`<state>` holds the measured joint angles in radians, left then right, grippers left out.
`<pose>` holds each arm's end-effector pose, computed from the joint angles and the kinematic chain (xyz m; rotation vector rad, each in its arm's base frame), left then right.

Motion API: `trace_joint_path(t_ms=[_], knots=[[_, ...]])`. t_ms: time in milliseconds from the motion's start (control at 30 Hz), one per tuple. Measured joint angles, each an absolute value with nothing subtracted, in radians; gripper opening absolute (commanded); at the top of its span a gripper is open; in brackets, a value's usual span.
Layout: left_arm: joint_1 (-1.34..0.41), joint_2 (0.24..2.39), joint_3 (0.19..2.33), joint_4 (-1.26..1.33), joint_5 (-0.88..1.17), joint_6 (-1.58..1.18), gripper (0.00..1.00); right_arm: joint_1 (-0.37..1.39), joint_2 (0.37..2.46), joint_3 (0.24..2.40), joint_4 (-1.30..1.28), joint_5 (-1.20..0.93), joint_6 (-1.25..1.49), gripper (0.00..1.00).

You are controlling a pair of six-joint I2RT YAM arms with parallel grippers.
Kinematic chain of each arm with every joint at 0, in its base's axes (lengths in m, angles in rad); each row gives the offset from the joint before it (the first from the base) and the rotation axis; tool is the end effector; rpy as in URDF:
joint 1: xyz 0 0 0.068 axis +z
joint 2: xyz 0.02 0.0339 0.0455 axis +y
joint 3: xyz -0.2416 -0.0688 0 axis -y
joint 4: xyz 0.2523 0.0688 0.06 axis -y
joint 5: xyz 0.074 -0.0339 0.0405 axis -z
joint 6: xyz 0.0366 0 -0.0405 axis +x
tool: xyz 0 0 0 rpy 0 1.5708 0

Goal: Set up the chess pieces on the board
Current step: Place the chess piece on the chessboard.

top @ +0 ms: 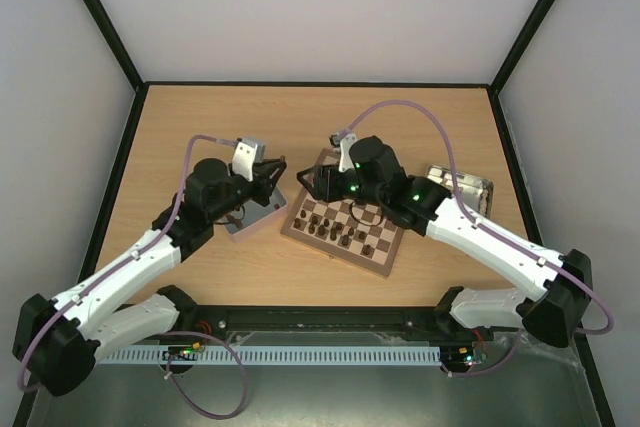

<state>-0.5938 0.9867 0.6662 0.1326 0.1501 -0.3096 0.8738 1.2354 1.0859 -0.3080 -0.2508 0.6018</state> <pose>0.2069 -0.1463 0.2719 0.3700 1.7863 -0.7810 0.1837 0.2336 0.3150 -0.4731 2.1738 1.1353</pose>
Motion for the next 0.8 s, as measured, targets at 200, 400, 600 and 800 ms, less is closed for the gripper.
trace_joint_path(t_ms=[200,400,600,800], knots=[[-0.597,0.917,0.662,0.234,0.206,-0.129,0.07,0.871,1.243,1.179,-0.267,-0.294,0.641,0.58],[-0.612,0.901,0.657,0.279,0.284,0.094,0.08,0.871,1.293,1.267,-0.247,-0.309,0.673,0.52],[-0.615,0.898,0.657,0.279,0.328,0.255,0.06,0.871,1.339,1.288,-0.263,-0.310,0.690,0.35],[-0.615,0.897,0.654,0.276,0.341,0.310,0.06,0.870,1.348,1.288,-0.276,-0.339,0.706,0.15]])
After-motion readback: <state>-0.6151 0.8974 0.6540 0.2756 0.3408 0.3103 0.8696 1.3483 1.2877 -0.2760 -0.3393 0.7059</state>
